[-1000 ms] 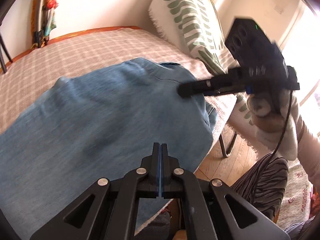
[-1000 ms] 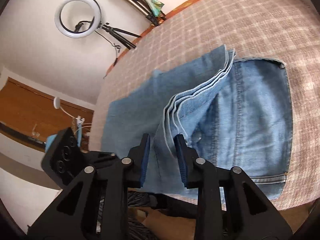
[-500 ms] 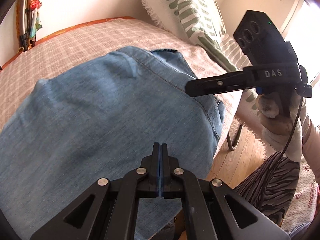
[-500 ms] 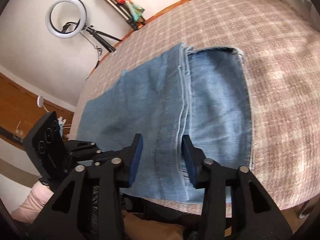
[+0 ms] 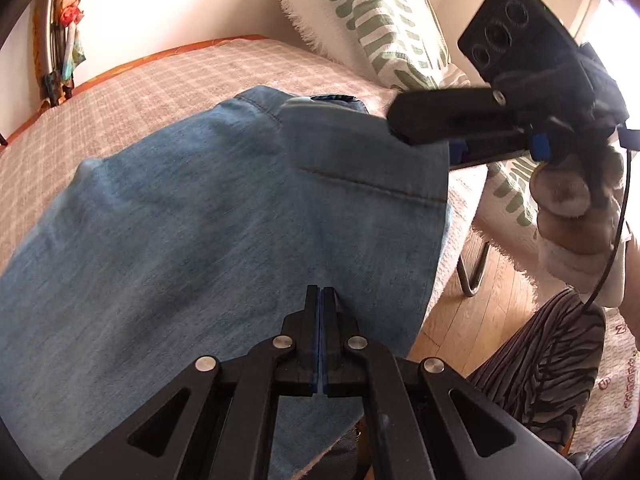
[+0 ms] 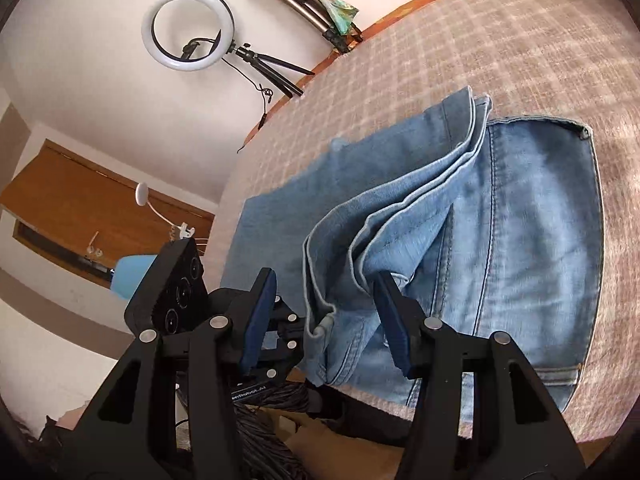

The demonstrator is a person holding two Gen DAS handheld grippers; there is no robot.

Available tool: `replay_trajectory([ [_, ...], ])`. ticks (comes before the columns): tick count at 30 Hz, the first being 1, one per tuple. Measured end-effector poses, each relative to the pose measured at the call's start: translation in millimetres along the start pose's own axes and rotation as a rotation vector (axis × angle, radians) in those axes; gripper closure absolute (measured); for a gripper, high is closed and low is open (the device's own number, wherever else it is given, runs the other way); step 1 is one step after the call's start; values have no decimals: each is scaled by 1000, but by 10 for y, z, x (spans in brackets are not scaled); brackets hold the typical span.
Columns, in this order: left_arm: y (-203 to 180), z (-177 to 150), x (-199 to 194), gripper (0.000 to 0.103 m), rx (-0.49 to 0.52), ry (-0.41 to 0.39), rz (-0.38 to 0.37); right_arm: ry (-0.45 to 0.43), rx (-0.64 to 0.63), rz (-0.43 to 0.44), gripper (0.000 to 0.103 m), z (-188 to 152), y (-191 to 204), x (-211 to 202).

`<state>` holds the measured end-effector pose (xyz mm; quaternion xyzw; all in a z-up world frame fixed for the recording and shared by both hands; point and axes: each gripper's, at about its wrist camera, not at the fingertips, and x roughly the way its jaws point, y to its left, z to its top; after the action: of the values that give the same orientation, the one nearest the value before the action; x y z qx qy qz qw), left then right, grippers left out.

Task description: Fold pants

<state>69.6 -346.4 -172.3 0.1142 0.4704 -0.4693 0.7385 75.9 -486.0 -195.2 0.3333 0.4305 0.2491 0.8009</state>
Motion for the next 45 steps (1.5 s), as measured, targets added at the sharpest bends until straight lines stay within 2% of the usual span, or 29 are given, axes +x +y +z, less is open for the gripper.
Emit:
replay_trajectory([
  [5, 13, 7, 66, 103, 7, 5, 0, 31, 21, -88, 48, -59, -152, 155],
  [6, 18, 7, 86, 103, 5, 8, -3, 36, 30, -84, 48, -93, -172, 184],
  [9, 37, 6, 148, 103, 5, 15, -7, 25, 46, -30, 48, -120, -132, 207],
  [12, 49, 11, 162, 103, 10, 9, -15, 21, 35, 62, 49, -59, 22, 191],
  [17, 133, 15, 134, 103, -11, -4, -7, 17, -22, 95, 49, 30, 111, 137],
  [19, 158, -23, 107, 103, -30, -6, -14, 6, -21, 61, 49, 22, 15, 135],
  [21, 168, -28, 106, 103, -35, -5, -19, 32, -68, -48, 48, -31, -44, 198],
  [22, 158, -30, 103, 103, -26, -5, -15, 52, -75, -74, 48, -68, -84, 236],
  [25, 155, -53, 78, 103, -21, -2, -18, 92, -96, -79, 49, -217, -149, 247],
  [26, 165, -53, 76, 103, -23, 0, -23, 108, -105, -52, 50, -258, -131, 230],
  [27, 179, -56, 73, 103, -26, 1, -28, 119, -131, -31, 61, -298, -78, 210],
  [28, 193, -59, 71, 103, -32, 1, -34, 124, -159, -33, 81, -320, -17, 193],
  [29, 207, -57, 69, 103, -35, 2, -38, 125, -203, -44, 90, -337, 83, 169],
  [30, 223, -57, 66, 103, -39, 2, -38, 123, -232, -54, 91, -345, 157, 152],
  [33, 261, -51, 37, 103, -54, -1, -28, 88, -280, -118, 93, -315, 339, 111],
  [38, 309, -111, -46, 103, -82, -7, -33, 37, -220, -194, 94, -309, 289, 26],
  [40, 273, -145, -60, 103, -69, 2, -34, 60, -164, -244, 94, -352, 213, -62],
  [41, 247, -144, -59, 103, -59, 5, -34, 75, -148, -325, 94, -405, 176, -144],
  [42, 227, -144, -67, 103, -45, 8, -30, 94, -169, -453, 91, -469, 149, -204],
  [43, 198, -151, -97, 103, -27, 2, -27, 96, -181, -537, 81, -537, 110, -264],
  [45, 173, -137, -127, 103, -7, 1, -22, 59, -134, -604, 75, -571, 54, -377],
])
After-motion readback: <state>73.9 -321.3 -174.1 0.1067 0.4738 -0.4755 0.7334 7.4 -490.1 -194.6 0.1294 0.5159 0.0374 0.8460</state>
